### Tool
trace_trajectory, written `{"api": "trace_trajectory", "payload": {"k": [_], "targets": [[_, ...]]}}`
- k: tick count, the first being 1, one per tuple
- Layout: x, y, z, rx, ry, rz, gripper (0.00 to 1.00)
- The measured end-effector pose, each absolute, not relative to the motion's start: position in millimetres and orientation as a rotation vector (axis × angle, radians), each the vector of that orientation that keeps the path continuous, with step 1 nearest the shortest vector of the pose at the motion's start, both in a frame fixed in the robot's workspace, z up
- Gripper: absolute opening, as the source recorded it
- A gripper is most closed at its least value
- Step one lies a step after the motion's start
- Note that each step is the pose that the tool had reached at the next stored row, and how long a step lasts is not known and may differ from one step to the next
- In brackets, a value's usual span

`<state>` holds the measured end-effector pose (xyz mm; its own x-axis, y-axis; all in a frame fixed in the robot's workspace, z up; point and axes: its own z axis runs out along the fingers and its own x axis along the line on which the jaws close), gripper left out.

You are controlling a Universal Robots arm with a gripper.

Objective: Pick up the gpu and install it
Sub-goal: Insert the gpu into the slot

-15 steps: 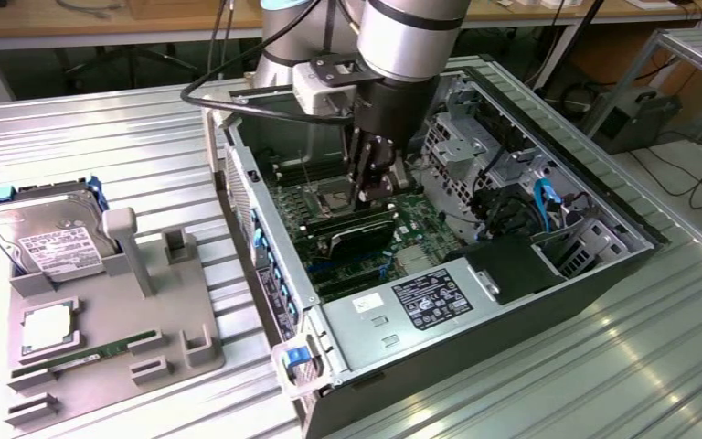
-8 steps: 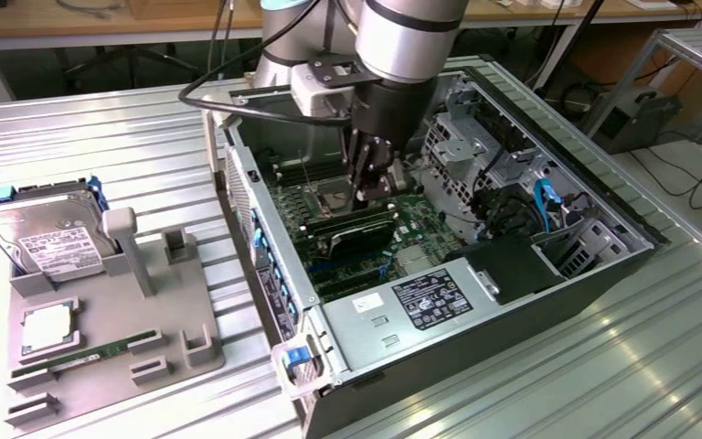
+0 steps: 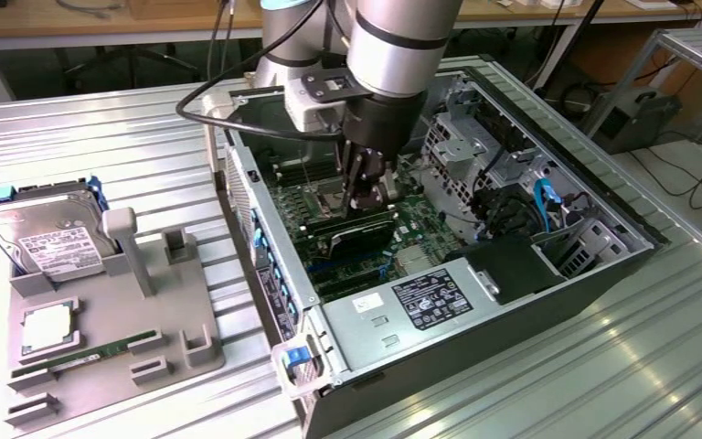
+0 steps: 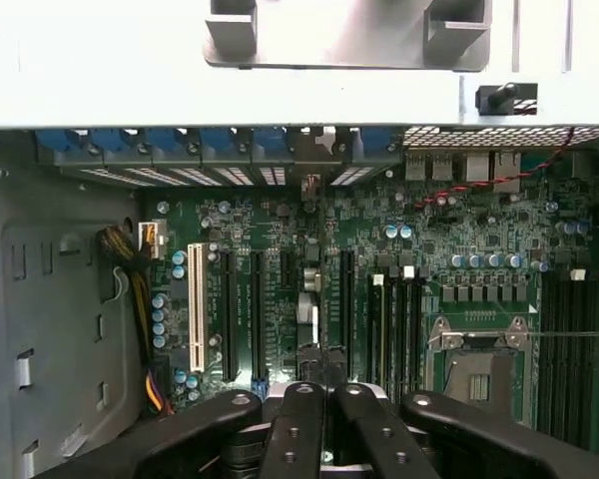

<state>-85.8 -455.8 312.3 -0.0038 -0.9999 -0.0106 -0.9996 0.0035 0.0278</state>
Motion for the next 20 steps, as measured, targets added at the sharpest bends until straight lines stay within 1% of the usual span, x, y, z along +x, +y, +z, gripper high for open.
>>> {"api": "trace_trajectory", "payload": {"k": [20], "targets": [[-89.1,-449.7,272.9,2.207,-2.215,-0.042,0.11]]}}
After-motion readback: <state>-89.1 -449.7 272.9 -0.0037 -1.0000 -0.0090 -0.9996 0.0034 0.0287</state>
